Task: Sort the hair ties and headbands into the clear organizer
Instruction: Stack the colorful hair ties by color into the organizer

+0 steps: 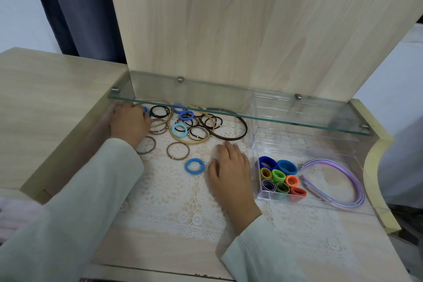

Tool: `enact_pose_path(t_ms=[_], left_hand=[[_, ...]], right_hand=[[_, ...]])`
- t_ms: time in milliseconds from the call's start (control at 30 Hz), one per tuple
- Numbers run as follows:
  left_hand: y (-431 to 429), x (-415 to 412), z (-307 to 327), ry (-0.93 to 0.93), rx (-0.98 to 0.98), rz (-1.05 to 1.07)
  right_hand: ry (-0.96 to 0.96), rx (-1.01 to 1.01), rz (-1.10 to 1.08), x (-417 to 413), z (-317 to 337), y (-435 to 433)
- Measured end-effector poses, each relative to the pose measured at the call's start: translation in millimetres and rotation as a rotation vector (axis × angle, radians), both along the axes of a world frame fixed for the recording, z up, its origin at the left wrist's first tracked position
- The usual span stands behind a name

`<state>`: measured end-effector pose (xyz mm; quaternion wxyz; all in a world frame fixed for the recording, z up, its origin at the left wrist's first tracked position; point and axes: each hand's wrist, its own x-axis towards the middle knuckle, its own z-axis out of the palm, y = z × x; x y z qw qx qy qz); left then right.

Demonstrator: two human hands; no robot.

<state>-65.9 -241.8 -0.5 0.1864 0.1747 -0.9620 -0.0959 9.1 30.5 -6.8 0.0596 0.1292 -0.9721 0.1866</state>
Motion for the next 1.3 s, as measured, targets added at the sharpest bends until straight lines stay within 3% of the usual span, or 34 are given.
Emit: enact_pose_path(t_ms=[167,400,533,700,1100,1300], left_hand=[[-5.5,-8.4,-1.0,-0.029,0.197,-0.003],[-3.2,-7.1,2.9,-0.053,0.237,0.022],[0.3,-1.1,7.6,0.093,0.353,-0.040],[3.5,18.7,5.7,0.322,0.301,-0.137],[66.3,97.0,-8.3,0.335,0.242,-0.660],[81.1,107.1,-14.5,0.231,0.240,-0.858]], right_hand=[[0.000,0.000,-0.009,1.2,0.9,-0.6],[-0.013,0.001,-0.011,0.4,1.9,-1.0],[-0.018,-0.004,-0.009,1.0,2.1,-1.0],[-0.017,-0.010,-0.008,1.3,1.9,-0.6],[-0.030,-0.011,-0.007,2.5,3.4,0.7],[-0.008,-0.014,-0.009,3.3,3.0,0.8]])
